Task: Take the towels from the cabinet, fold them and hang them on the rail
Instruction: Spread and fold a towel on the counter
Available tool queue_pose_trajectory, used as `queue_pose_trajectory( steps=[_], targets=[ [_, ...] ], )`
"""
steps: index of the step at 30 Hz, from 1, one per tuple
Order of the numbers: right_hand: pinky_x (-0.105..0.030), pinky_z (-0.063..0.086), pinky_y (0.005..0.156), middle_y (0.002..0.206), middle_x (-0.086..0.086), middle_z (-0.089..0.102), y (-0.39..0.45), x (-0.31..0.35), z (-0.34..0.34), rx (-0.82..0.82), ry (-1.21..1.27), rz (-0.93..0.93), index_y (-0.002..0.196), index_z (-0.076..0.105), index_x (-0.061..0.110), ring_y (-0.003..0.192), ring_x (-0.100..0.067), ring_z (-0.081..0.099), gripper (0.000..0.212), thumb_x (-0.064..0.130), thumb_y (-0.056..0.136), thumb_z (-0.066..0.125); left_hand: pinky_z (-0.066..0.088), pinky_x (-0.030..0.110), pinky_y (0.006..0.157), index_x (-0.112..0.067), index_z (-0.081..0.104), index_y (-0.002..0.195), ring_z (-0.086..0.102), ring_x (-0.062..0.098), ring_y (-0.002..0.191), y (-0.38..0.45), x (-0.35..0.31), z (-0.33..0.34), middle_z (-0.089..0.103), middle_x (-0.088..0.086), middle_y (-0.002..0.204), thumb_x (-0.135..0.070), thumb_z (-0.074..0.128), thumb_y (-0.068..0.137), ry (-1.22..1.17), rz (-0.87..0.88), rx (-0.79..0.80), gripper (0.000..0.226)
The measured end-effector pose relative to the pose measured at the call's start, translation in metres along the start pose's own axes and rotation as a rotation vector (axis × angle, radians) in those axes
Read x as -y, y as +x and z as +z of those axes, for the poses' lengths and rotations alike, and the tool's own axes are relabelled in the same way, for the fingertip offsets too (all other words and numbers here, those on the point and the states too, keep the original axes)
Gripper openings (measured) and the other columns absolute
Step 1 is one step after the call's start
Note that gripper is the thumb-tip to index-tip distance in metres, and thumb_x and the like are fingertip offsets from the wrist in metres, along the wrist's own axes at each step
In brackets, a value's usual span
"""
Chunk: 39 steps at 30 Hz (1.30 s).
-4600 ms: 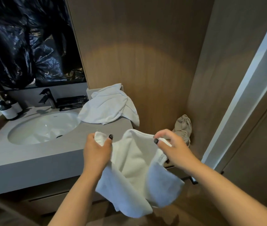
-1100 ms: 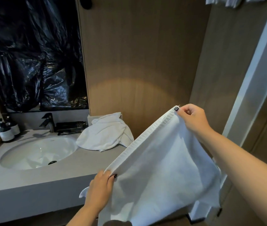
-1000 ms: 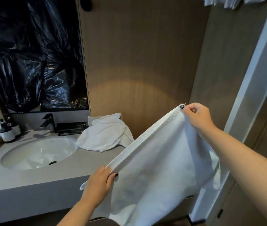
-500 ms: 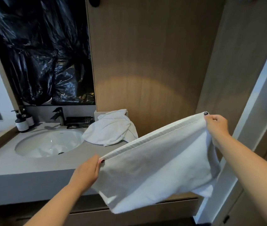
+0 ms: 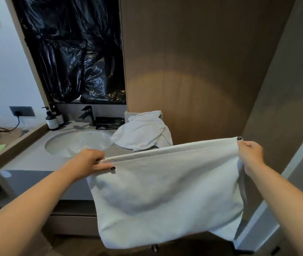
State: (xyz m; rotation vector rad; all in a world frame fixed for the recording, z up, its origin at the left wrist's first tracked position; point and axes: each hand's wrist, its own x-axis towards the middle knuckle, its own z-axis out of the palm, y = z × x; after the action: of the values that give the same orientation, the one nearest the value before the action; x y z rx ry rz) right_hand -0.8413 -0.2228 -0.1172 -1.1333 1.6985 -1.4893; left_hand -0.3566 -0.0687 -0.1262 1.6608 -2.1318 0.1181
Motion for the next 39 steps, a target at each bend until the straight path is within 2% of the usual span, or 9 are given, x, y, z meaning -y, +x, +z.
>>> queue_pose_trajectory(
  steps=[4, 6, 11, 14, 18, 24, 31, 37, 39],
  targets=[
    [-0.031, 0.038, 0.067, 0.066, -0.006, 0.054, -0.009, -0.006, 0.014, 0.084, -0.01, 0.009, 0.074, 0.066, 0.002, 0.07, -0.02, 0.048, 0.021, 0.017, 0.089, 0.065, 0.035, 0.031, 0.052, -0.009, 0.049, 0.058, 0.047, 0.017, 0.053, -0.004, 0.022, -0.007, 0.054, 0.002, 0.054, -0.053, 0.08, 0.072, -0.229, -0.334, -0.15, 0.056],
    [-0.033, 0.044, 0.068, 0.072, -0.008, 0.062, -0.013, -0.004, 0.022, 0.168, -0.052, 0.013, 0.08, 0.07, 0.003, 0.069, -0.021, 0.054, 0.012, 0.012, 0.087, 0.066, 0.04, 0.033, 0.055, -0.008, 0.056, 0.061, 0.055, 0.025, 0.06, -0.006, 0.038, -0.007, 0.06, 0.007, 0.059, -0.035, 0.081, 0.078, -0.26, -0.456, -0.175, 0.041],
    [-0.024, 0.044, 0.047, 0.058, -0.014, 0.062, -0.006, 0.001, 0.061, 0.357, -0.227, -0.007, 0.084, 0.067, -0.001, 0.047, -0.019, 0.055, 0.011, 0.001, 0.088, 0.057, 0.049, 0.041, 0.067, -0.019, 0.07, 0.067, 0.062, 0.026, 0.074, 0.003, 0.08, -0.002, 0.067, 0.002, 0.069, -0.024, 0.079, 0.082, -0.342, -0.613, -0.224, 0.018],
    [-0.031, 0.059, 0.056, 0.081, -0.02, 0.069, 0.003, -0.001, 0.099, 0.407, -0.15, 0.08, 0.091, 0.059, 0.003, 0.066, -0.023, 0.073, 0.007, -0.001, 0.094, 0.053, 0.046, 0.038, 0.065, -0.021, 0.068, 0.071, 0.061, 0.025, 0.076, 0.02, 0.108, 0.013, 0.067, 0.002, 0.073, -0.026, 0.073, 0.087, -0.346, -0.68, -0.281, 0.018],
    [-0.039, 0.061, 0.078, 0.089, -0.018, 0.07, 0.012, 0.003, 0.161, 0.348, -0.063, 0.116, 0.092, 0.056, 0.006, 0.077, -0.026, 0.075, 0.007, 0.003, 0.098, 0.053, 0.035, 0.033, 0.063, -0.011, 0.059, 0.083, 0.054, 0.023, 0.079, 0.06, 0.146, 0.038, 0.06, -0.001, 0.078, -0.023, 0.062, 0.096, -0.338, -0.719, -0.362, 0.018],
    [-0.016, 0.051, 0.05, 0.085, -0.014, 0.071, 0.036, 0.007, 0.249, 0.161, -0.031, 0.135, 0.104, 0.055, 0.005, 0.07, -0.015, 0.073, 0.007, 0.009, 0.099, 0.055, 0.038, 0.035, 0.067, -0.006, 0.062, 0.084, 0.056, 0.025, 0.08, 0.122, 0.229, 0.058, 0.062, 0.005, 0.082, -0.023, 0.068, 0.092, -0.469, -0.795, -0.304, 0.02],
    [-0.023, 0.054, 0.062, 0.089, -0.01, 0.068, 0.071, 0.004, 0.329, 0.071, -0.113, 0.172, 0.11, 0.056, 0.007, 0.075, -0.019, 0.073, 0.013, 0.008, 0.097, 0.056, 0.041, 0.022, 0.043, -0.009, 0.063, 0.077, 0.056, 0.026, 0.051, 0.165, 0.309, 0.085, 0.063, 0.015, 0.06, -0.016, 0.072, 0.089, -0.476, -0.754, -0.105, 0.016],
    [-0.034, 0.059, 0.078, 0.081, -0.006, 0.064, 0.085, -0.011, 0.374, 0.034, -0.139, 0.23, 0.109, 0.053, 0.006, 0.075, -0.022, 0.07, 0.013, 0.01, 0.097, 0.058, 0.042, 0.028, 0.052, -0.014, 0.063, 0.076, 0.056, 0.021, 0.06, 0.173, 0.344, 0.128, 0.062, 0.002, 0.062, -0.016, 0.072, 0.088, -0.459, -0.767, -0.036, 0.015],
    [-0.031, 0.06, 0.074, 0.081, -0.008, 0.065, 0.09, -0.022, 0.384, 0.015, -0.168, 0.261, 0.107, 0.053, 0.005, 0.068, -0.017, 0.07, 0.014, 0.011, 0.096, 0.06, 0.043, 0.028, 0.056, -0.015, 0.064, 0.078, 0.06, 0.023, 0.07, 0.17, 0.353, 0.146, 0.066, 0.001, 0.072, -0.018, 0.074, 0.087, -0.497, -0.82, -0.034, 0.014]
  ],
)
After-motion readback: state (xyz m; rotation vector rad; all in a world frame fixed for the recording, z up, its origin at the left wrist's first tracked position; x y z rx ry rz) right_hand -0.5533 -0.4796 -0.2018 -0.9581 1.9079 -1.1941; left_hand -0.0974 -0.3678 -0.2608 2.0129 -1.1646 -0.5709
